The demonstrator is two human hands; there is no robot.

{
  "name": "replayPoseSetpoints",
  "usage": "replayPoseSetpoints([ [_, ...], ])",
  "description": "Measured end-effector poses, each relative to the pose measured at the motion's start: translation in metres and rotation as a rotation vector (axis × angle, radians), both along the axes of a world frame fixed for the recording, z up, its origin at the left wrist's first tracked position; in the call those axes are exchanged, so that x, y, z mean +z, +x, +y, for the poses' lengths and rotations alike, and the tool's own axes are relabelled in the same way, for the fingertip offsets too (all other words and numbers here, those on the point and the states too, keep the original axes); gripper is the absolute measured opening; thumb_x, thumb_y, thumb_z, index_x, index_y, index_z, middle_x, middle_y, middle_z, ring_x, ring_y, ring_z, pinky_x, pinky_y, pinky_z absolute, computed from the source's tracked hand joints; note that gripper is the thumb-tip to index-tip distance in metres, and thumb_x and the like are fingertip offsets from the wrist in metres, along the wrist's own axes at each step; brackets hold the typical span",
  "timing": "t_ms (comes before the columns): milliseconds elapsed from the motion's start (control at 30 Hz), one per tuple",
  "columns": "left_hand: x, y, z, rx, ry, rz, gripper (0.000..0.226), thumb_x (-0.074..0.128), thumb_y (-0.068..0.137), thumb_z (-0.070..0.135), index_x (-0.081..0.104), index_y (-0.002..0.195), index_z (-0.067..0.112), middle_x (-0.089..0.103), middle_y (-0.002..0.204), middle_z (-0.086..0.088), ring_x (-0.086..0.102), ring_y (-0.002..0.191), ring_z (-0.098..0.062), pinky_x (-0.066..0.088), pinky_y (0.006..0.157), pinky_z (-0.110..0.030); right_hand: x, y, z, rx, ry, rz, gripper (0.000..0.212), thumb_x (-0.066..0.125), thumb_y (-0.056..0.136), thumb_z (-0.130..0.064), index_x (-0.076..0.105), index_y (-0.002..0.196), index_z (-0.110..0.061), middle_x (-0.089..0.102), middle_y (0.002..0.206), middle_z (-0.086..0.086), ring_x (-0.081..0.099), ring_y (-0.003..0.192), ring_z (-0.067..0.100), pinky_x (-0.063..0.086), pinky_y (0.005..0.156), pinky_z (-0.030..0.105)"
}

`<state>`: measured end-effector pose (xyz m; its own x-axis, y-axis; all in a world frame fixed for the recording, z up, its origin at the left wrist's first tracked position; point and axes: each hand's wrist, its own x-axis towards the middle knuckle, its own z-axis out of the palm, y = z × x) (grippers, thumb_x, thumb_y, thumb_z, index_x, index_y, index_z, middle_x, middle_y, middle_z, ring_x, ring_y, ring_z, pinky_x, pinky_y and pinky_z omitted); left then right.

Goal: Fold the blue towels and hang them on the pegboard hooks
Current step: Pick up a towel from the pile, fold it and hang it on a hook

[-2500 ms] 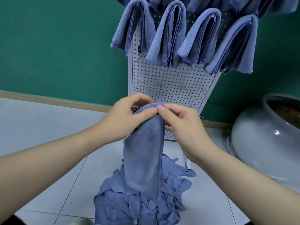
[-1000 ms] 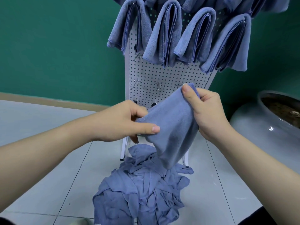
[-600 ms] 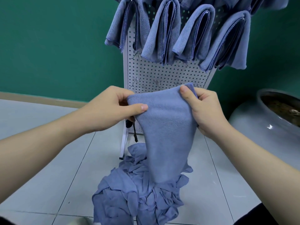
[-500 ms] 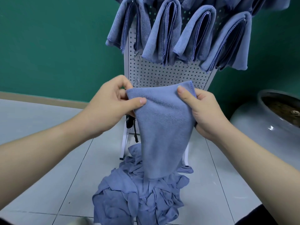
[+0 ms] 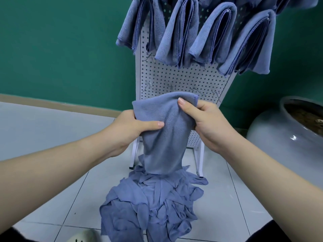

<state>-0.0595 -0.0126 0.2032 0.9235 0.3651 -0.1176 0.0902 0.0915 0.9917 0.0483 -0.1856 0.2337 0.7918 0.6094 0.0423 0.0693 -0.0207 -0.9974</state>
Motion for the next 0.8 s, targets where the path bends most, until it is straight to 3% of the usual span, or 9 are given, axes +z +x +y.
replayPoseSetpoints([
  [133, 0.0, 0.004, -0.001, 0.112, 0.06, -0.079, 0.033, 0.077, 0.088, 0.008, 0.072, 0.121, 0.014, 0.078, 0.115, 0.003, 0.073, 0.108, -0.013, 0.056, 0.101, -0.036, -0.002, 0.001, 0.001, -0.046, -0.047, -0.106, 0.039, 0.072, 0.097, -0.034, 0.073, 0.098, 0.005, 0.068, 0.09, 0.012, 0.06, 0.083, 0.019, 0.047, 0.078, 0.041],
  [300, 0.008, 0.005, -0.007, 0.162, 0.263, -0.149, 0.029, 0.081, 0.087, 0.012, 0.073, 0.114, 0.021, 0.079, 0.105, 0.011, 0.074, 0.099, -0.006, 0.059, 0.086, -0.026, -0.011, 0.002, 0.001, -0.154, -0.009, -0.033, 0.037, 0.074, 0.096, -0.032, 0.074, 0.093, 0.004, 0.075, 0.101, 0.025, 0.065, 0.082, 0.02, 0.052, 0.078, 0.04],
  [400, 0.008, 0.006, -0.01, 0.256, 0.349, -0.152, 0.03, 0.086, 0.081, 0.016, 0.075, 0.106, 0.025, 0.078, 0.1, 0.013, 0.074, 0.095, -0.006, 0.06, 0.085, -0.031, -0.017, -0.006, 0.004, -0.215, 0.009, 0.032, 0.032, 0.073, 0.096, -0.03, 0.071, 0.076, -0.004, 0.071, 0.073, 0.01, 0.058, 0.067, 0.013, 0.047, 0.062, 0.028],
  [567, 0.006, 0.011, -0.017, 0.371, 0.408, -0.145, 0.026, 0.088, 0.078, 0.02, 0.076, 0.099, 0.026, 0.078, 0.093, 0.016, 0.074, 0.089, -0.004, 0.061, 0.084, -0.035, -0.021, -0.02, 0.012, -0.215, 0.046, 0.072, 0.049, 0.075, 0.092, -0.04, 0.059, 0.069, 0.0, 0.051, 0.074, 0.007, 0.045, 0.073, 0.017, 0.035, 0.068, 0.037],
  [667, 0.005, 0.014, -0.021, 0.415, 0.406, -0.146, 0.023, 0.087, 0.078, 0.02, 0.076, 0.097, 0.026, 0.078, 0.09, 0.015, 0.074, 0.087, -0.005, 0.062, 0.083, -0.037, -0.021, -0.027, 0.017, -0.203, 0.051, 0.064, 0.078, 0.07, 0.074, -0.061, 0.057, 0.092, 0.014, 0.053, 0.079, 0.008, 0.048, 0.076, 0.019, 0.038, 0.07, 0.04],
  [800, 0.004, 0.014, -0.026, 0.415, 0.396, -0.145, 0.023, 0.085, 0.079, 0.019, 0.077, 0.099, 0.026, 0.078, 0.09, 0.015, 0.075, 0.087, -0.005, 0.063, 0.083, -0.04, -0.025, -0.031, 0.017, -0.201, 0.024, 0.048, 0.075, 0.066, 0.077, -0.062, 0.059, 0.095, 0.01, 0.056, 0.08, 0.008, 0.05, 0.078, 0.018, 0.041, 0.073, 0.04],
])
